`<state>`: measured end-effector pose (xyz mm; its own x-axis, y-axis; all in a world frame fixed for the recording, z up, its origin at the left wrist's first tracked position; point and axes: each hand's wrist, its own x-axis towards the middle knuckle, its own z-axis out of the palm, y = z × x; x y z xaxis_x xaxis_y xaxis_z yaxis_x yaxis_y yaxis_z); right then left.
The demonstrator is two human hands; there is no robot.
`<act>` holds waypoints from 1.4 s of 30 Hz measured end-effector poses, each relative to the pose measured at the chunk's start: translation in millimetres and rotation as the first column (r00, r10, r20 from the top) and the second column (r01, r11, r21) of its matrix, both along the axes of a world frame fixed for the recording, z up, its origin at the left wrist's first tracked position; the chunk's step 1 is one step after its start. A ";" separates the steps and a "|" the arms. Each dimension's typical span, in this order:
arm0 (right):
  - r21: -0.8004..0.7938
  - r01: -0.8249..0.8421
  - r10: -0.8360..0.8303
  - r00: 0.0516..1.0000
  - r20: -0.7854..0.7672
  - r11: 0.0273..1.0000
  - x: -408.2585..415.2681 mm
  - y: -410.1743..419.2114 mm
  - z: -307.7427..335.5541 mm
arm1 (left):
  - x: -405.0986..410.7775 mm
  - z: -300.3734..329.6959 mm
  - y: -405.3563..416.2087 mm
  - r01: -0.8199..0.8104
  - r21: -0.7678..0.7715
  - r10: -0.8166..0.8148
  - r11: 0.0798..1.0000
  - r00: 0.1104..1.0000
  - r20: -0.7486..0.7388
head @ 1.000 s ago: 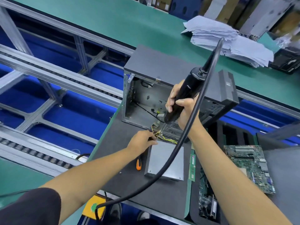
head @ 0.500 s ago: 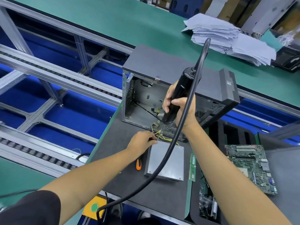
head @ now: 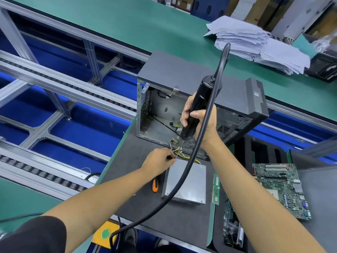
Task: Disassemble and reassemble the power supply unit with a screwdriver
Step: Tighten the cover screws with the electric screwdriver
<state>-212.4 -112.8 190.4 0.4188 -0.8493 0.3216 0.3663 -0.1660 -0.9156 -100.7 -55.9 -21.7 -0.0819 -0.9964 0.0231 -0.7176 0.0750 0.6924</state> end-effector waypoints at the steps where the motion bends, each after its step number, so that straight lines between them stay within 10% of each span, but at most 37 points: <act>1: -0.012 0.002 -0.002 1.000 -0.008 1.000 0.1 -0.2 -1.1 | 0.5 -0.6 -1.1 0.006 0.008 -0.006 1.000 1.000 0.005; 12: -0.101 0.170 -0.173 0.985 -0.021 0.980 2.0 1.5 -13.9 | 7.8 -2.1 -3.2 -0.002 0.072 0.010 0.997 0.994 -0.107; 34: 0.031 -0.054 0.053 0.998 0.025 0.998 16.1 11.7 -13.9 | 0.5 7.5 -3.9 0.001 0.143 -0.001 0.990 1.000 -0.003; 42: 0.109 -0.051 0.043 0.996 0.076 0.993 15.1 7.2 -3.7 | -9.3 -6.0 10.2 -0.168 0.200 0.216 0.965 0.944 -0.249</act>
